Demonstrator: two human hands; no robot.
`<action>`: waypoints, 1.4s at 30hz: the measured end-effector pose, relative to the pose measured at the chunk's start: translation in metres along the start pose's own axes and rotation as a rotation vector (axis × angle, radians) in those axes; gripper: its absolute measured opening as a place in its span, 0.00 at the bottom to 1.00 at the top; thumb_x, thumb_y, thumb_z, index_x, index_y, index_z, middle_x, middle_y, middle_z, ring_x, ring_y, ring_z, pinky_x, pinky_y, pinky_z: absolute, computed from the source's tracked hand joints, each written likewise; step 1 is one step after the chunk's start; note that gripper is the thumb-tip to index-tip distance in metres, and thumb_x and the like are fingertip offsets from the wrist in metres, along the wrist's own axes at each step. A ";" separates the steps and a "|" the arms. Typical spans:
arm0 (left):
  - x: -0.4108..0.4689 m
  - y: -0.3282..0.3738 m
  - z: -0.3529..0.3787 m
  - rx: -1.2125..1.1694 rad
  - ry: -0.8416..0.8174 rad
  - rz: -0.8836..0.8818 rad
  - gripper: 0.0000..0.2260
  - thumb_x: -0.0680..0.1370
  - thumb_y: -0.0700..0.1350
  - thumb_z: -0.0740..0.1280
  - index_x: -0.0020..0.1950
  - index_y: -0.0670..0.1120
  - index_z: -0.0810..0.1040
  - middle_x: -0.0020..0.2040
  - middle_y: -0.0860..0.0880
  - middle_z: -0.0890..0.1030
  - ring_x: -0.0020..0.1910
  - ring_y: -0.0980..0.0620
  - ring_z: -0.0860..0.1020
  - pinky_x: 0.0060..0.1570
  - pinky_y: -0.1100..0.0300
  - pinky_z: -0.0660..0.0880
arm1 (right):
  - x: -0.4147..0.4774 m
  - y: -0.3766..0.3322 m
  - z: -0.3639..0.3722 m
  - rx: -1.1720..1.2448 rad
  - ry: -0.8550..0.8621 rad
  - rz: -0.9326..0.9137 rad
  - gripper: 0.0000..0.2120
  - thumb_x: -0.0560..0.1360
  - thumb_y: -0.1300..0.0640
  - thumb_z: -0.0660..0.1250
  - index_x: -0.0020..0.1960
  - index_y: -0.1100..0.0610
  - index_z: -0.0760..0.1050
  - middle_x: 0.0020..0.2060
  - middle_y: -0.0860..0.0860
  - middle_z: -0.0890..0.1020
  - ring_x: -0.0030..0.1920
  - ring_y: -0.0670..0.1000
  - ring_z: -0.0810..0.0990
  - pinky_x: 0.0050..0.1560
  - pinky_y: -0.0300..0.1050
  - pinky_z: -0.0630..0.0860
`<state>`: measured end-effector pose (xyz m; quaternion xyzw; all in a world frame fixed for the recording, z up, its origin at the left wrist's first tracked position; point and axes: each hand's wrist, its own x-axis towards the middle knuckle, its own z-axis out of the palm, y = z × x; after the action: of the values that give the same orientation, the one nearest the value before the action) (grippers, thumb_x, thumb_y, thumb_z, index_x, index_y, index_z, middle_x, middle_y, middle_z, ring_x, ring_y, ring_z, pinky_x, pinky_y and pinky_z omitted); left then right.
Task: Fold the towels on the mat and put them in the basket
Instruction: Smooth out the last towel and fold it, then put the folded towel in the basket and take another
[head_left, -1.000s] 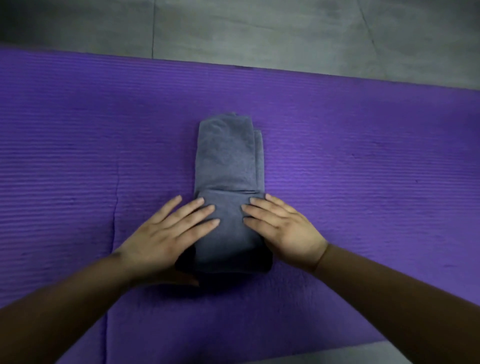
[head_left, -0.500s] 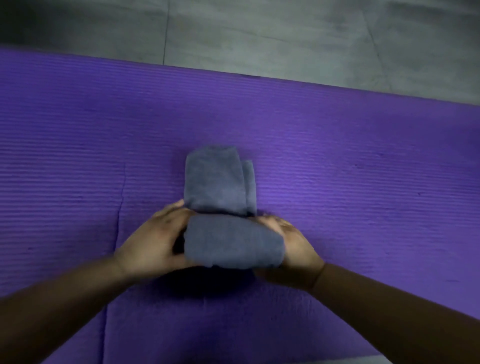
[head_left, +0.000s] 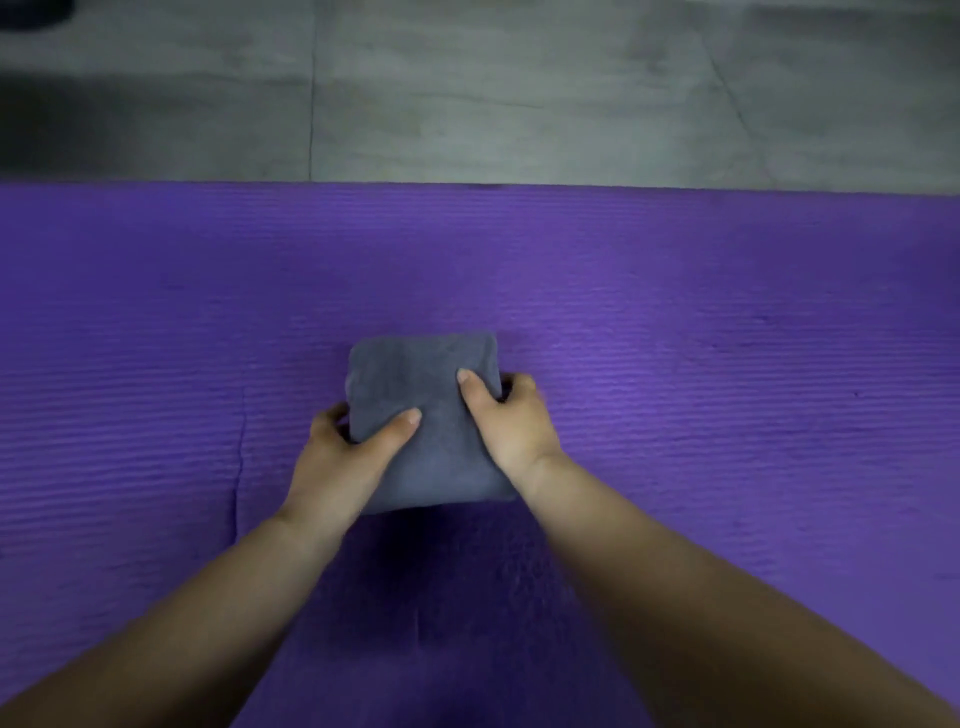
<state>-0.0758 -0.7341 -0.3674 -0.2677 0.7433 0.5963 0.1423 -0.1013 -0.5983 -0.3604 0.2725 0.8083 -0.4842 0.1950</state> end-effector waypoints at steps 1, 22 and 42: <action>-0.004 0.010 0.000 -0.056 -0.020 -0.031 0.29 0.61 0.57 0.74 0.55 0.43 0.76 0.51 0.46 0.81 0.46 0.50 0.79 0.45 0.59 0.74 | -0.002 -0.005 -0.006 0.082 -0.041 0.053 0.25 0.73 0.43 0.63 0.61 0.60 0.69 0.59 0.57 0.76 0.60 0.56 0.75 0.62 0.46 0.70; -0.537 0.541 0.352 0.123 -0.860 -0.028 0.32 0.48 0.57 0.72 0.50 0.47 0.78 0.43 0.48 0.83 0.40 0.50 0.81 0.35 0.60 0.74 | -0.419 -0.088 -0.734 1.150 0.310 0.152 0.15 0.75 0.59 0.63 0.62 0.57 0.70 0.51 0.54 0.81 0.46 0.49 0.81 0.39 0.37 0.79; -0.651 0.603 0.859 0.339 -0.763 -0.045 0.18 0.79 0.46 0.61 0.67 0.44 0.69 0.61 0.49 0.74 0.63 0.49 0.72 0.52 0.67 0.66 | -0.281 0.112 -1.222 0.881 0.515 0.212 0.15 0.76 0.65 0.62 0.62 0.58 0.70 0.55 0.56 0.78 0.48 0.52 0.78 0.42 0.38 0.78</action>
<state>0.0205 0.3289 0.2533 -0.0165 0.7190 0.5186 0.4625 0.1244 0.4602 0.2822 0.5192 0.5177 -0.6733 -0.0955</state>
